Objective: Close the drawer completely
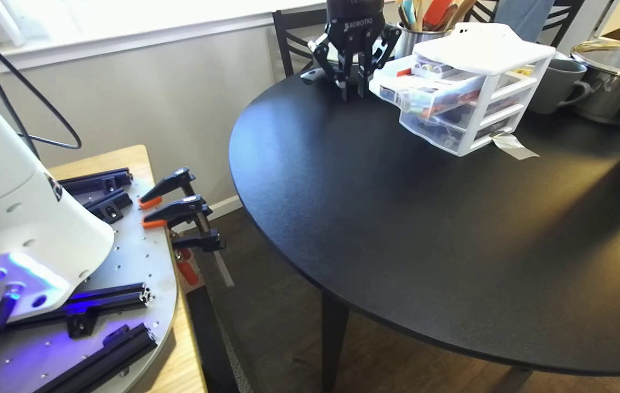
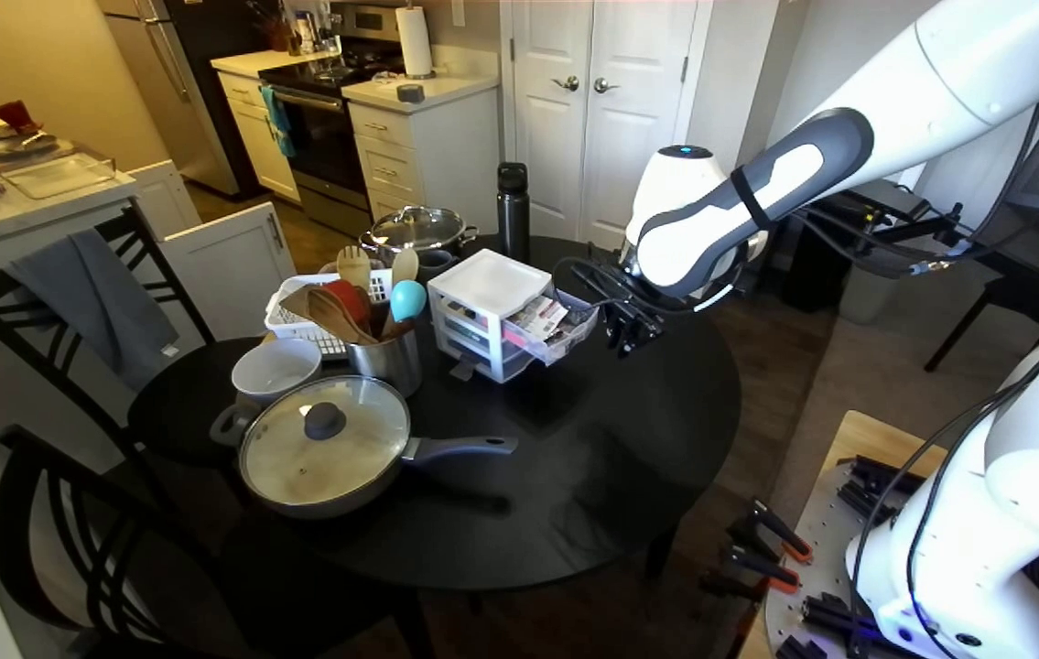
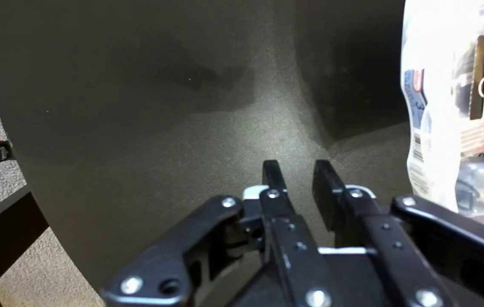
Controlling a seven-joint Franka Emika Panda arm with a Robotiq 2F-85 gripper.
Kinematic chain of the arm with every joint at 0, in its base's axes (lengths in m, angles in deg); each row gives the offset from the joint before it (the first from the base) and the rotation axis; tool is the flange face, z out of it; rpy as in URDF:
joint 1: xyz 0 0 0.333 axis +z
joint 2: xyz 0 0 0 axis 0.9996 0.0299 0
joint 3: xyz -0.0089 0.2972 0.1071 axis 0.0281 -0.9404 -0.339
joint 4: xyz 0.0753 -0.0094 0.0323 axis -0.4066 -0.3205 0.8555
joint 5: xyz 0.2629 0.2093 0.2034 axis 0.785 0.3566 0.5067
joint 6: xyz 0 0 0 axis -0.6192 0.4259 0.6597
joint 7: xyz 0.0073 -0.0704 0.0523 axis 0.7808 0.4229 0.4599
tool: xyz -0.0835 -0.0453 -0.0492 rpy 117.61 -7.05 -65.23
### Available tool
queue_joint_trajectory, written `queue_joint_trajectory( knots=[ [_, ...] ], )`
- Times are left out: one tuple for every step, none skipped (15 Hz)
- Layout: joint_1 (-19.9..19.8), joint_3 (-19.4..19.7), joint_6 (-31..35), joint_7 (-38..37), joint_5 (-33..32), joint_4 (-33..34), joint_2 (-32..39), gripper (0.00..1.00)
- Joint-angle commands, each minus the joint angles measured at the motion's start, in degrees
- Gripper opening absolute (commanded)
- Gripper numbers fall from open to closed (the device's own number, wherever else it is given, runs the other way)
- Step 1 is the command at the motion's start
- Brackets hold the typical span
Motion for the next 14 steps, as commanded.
queue_joint_trajectory(
  knots=[
    [1.6, 2.0, -0.2, 3.3, 1.1, 3.8, 4.0, 0.04],
    [1.8, 2.3, -0.4, 3.8, 0.9, 4.7, 4.7, 0.03],
    [2.0, 2.5, -0.3, 4.3, 0.7, 5.5, 5.3, 0.01],
    [2.2, 2.8, -0.3, 4.9, 0.3, 6.3, 5.9, 0.00],
    [2.4, 3.1, -0.4, 5.6, 0.1, 7.0, 6.3, 0.04],
    [2.6, 3.2, -0.3, 6.2, -0.1, 7.7, 6.9, 0.03],
    [2.8, 3.3, -0.2, 6.6, -0.5, 8.4, 7.4, 0.05],
    [3.1, 3.5, -0.2, 7.2, -0.6, 9.0, 8.0, 0.05],
    [3.3, 3.5, -0.3, 7.8, -0.5, 9.6, 8.5, 0.06],
    [3.5, 3.5, -0.5, 8.4, -0.3, 10.3, 9.3, 0.05],
    [3.8, 3.8, -0.3, 8.5, -0.8, 10.8, 10.0, 0.05],
    [4.0, 4.2, 0.0, 8.2, -1.4, 11.6, 10.9, 0.04],
    [4.1, 4.5, 0.1, 8.3, -1.5, 12.4, 11.6, 0.04],
    [4.4, 4.9, 0.1, 8.1, -1.8, 13.2, 12.3, 0.05]
  ],
)
